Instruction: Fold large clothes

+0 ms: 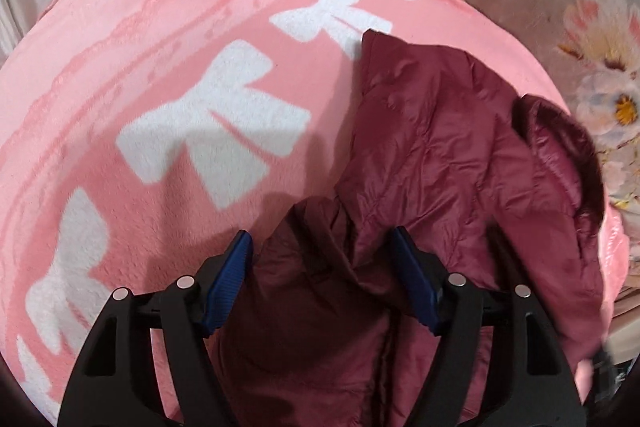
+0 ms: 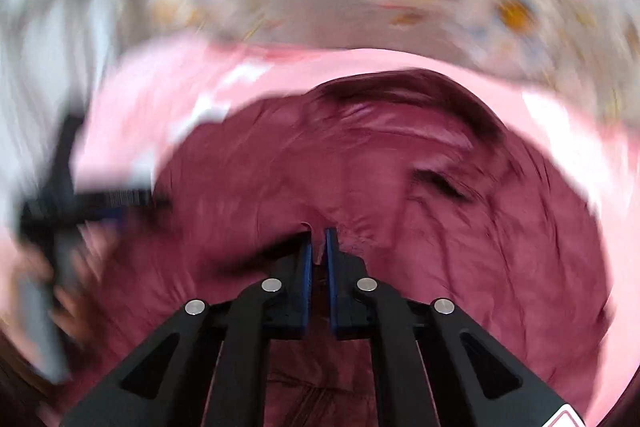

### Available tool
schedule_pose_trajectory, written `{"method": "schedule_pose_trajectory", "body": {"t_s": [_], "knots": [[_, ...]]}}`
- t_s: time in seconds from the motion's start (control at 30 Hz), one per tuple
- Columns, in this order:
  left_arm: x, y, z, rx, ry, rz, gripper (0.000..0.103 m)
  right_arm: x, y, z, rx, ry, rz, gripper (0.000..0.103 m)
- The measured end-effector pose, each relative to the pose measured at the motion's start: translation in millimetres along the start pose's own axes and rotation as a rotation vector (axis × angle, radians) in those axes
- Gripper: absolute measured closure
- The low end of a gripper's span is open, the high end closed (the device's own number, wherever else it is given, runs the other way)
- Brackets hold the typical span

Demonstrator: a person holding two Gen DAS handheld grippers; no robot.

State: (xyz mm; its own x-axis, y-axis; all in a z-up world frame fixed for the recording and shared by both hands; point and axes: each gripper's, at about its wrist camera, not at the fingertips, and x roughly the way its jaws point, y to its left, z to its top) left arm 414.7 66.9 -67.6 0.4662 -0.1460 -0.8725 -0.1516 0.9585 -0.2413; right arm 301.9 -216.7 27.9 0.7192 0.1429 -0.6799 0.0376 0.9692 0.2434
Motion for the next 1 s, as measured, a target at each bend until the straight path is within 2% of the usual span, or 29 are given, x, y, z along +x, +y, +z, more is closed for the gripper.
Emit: {"method": "schedule_pose_trajectory", "body": {"t_s": [0.07, 0.1, 0.13, 0.17, 0.2, 0.27, 0.37, 0.43, 0.47, 0.5, 0.57, 0.67, 0.77, 0.9, 0.97, 1.0], "knots": [[2, -5, -4, 0.034, -0.017, 0.035, 0.034, -14, -39, -6, 0.184, -0.02, 0.022, 0.099], [3, -7, -5, 0.044, -0.022, 0.048, 0.034, -21, -74, -18, 0.335, -0.012, 0.028, 0.099], [4, -10, -6, 0.055, -0.026, 0.065, 0.033, -23, -94, -28, 0.413, 0.002, 0.017, 0.097], [5, -13, -7, 0.069, -0.031, 0.086, 0.033, -24, -109, -37, 0.464, 0.021, 0.001, 0.091], [5, -15, -8, 0.074, -0.035, 0.098, 0.033, -25, -129, -53, 0.517, 0.06, -0.057, 0.089], [5, -17, -8, 0.084, -0.042, 0.116, 0.033, -31, -147, -72, 0.532, 0.078, -0.135, 0.089], [1, -18, -9, 0.089, -0.048, 0.124, 0.033, -46, -157, -82, 0.541, 0.069, -0.128, 0.089], [-5, -12, -9, 0.05, -0.037, 0.084, 0.035, -53, -156, -77, 0.511, 0.05, -0.135, 0.084], [-8, -9, -8, 0.033, -0.033, 0.064, 0.035, -53, -156, -73, 0.496, 0.042, -0.136, 0.078], [-13, -3, -7, -0.01, -0.022, 0.008, 0.035, -54, -156, -67, 0.484, 0.029, -0.131, 0.074], [-18, 5, -5, -0.075, 0.005, -0.073, 0.035, -52, -155, -57, 0.471, 0.012, -0.134, 0.057], [-17, 9, -2, -0.133, 0.048, -0.141, 0.035, -37, -153, -49, 0.453, 0.032, -0.138, 0.054], [-17, 8, -3, -0.143, 0.052, -0.155, 0.036, -32, -148, -50, 0.463, 0.045, -0.072, 0.054], [-21, 16, -1, -0.19, 0.054, -0.202, 0.036, -48, -139, -54, 0.466, 0.002, -0.054, 0.054], [-26, 18, 0, -0.214, 0.047, -0.224, 0.036, -53, -137, -52, 0.46, -0.017, -0.072, 0.045], [-28, 17, 1, -0.217, 0.046, -0.234, 0.036, -53, -138, -51, 0.455, -0.017, -0.082, 0.044]]}}
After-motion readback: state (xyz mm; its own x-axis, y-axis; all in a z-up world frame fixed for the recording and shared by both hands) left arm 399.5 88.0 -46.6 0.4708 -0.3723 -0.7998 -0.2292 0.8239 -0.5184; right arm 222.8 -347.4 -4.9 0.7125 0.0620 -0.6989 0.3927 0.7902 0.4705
